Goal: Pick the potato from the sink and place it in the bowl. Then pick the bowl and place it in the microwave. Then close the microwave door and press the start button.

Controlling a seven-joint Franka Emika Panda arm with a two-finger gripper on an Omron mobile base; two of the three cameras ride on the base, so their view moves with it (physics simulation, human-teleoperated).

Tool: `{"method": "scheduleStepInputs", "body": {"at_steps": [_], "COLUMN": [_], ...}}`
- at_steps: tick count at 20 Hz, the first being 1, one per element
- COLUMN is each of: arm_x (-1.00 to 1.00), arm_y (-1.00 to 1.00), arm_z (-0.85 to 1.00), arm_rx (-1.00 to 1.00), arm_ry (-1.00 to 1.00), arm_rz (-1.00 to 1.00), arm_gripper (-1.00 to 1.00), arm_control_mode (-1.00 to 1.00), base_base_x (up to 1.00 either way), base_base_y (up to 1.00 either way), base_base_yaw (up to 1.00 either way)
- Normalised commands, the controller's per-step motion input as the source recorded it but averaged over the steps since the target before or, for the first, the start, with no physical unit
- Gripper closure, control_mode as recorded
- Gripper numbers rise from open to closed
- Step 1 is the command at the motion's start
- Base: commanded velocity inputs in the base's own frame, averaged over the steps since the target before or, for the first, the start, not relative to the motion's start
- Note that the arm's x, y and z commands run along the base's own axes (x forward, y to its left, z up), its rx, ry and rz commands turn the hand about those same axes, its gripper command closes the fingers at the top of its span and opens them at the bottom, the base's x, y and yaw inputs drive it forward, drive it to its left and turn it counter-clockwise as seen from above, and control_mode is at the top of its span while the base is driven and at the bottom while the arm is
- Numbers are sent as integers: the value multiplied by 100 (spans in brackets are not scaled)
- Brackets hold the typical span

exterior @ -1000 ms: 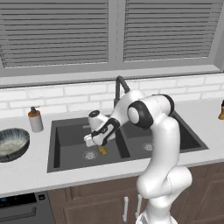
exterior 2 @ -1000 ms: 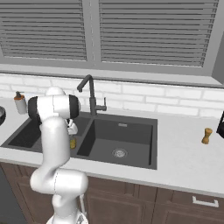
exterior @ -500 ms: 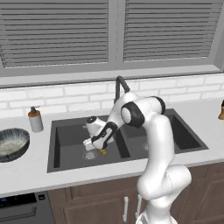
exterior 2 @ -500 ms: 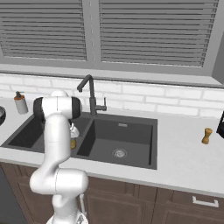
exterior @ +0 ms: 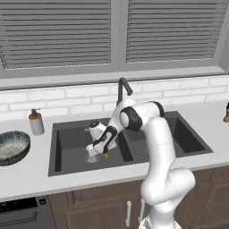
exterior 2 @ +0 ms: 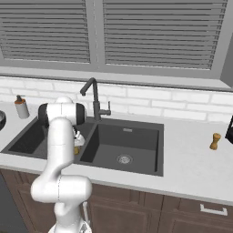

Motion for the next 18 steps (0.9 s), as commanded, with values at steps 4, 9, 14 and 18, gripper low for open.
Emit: {"method": "scheduleStepInputs", "body": {"at_steps": [4, 9, 14, 18], "arm_x": [15, 2, -8, -54], "arm_y": [-4, 0, 0, 18], "arm_z": [-26, -43, -32, 18], "arm_rx": [0, 0, 0, 2], "arm_ry": [1, 1, 5, -4], "arm_rz": [0, 0, 0, 0], "arm_gripper": [-100, 100, 100, 100], "arm_control_mode": [-100, -100, -100, -100], "base_base_x": [0, 0, 0, 0], "base_base_y": [0, 0, 0, 0], "base_base_yaw": [0, 0, 0, 0]}}
